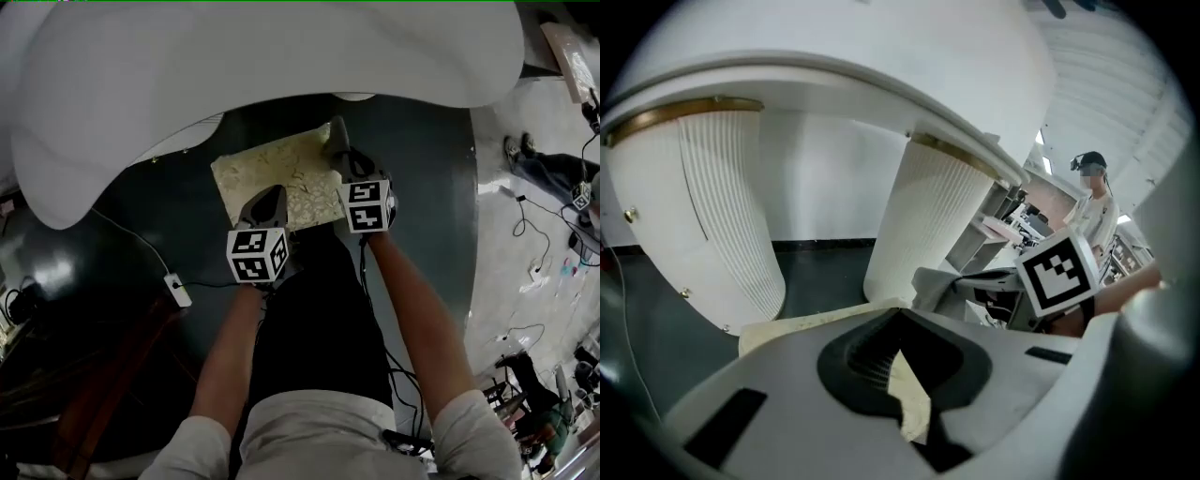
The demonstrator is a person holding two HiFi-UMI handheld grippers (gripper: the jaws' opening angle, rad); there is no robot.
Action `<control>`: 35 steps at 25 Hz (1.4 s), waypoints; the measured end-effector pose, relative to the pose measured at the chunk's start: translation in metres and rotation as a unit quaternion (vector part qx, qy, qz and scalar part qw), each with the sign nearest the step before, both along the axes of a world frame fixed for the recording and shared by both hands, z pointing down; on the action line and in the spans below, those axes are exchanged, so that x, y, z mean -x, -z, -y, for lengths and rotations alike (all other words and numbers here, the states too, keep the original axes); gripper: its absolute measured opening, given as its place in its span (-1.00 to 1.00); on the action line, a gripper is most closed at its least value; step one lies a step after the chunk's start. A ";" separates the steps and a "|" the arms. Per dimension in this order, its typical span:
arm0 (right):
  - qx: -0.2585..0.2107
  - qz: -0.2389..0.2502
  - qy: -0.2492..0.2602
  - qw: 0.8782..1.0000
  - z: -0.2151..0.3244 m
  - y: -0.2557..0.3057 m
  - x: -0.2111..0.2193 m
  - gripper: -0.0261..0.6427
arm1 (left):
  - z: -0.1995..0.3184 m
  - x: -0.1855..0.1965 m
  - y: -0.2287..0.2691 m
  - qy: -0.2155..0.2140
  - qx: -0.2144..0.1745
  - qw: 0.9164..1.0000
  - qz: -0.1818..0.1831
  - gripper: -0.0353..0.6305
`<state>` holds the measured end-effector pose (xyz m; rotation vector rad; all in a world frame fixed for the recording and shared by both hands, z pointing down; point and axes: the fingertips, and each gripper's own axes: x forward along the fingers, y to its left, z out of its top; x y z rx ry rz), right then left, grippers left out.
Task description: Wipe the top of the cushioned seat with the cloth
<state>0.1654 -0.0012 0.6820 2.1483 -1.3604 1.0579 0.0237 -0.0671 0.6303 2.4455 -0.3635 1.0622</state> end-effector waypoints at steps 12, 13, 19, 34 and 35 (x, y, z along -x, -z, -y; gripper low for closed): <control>-0.110 -0.088 0.018 0.990 -0.064 0.235 0.069 -0.88 | -0.060 0.049 0.204 0.044 -0.096 0.990 -0.093 -0.85; -0.120 -0.092 0.016 0.988 -0.069 0.252 0.076 -0.88 | -0.064 0.054 0.218 0.048 -0.102 0.989 -0.099 -0.85; -0.179 -0.084 0.034 0.980 -0.097 0.330 0.109 -0.88 | -0.100 0.077 0.277 0.099 -0.111 0.981 -0.123 -0.85; -0.289 -0.099 0.181 0.935 -0.170 0.486 0.108 -0.88 | -0.203 0.072 0.421 0.226 -0.207 0.934 -0.185 -0.85; -0.299 -0.099 0.186 0.931 -0.173 0.497 0.111 -0.88 | -0.211 0.074 0.432 0.228 -0.214 0.931 -0.189 -0.85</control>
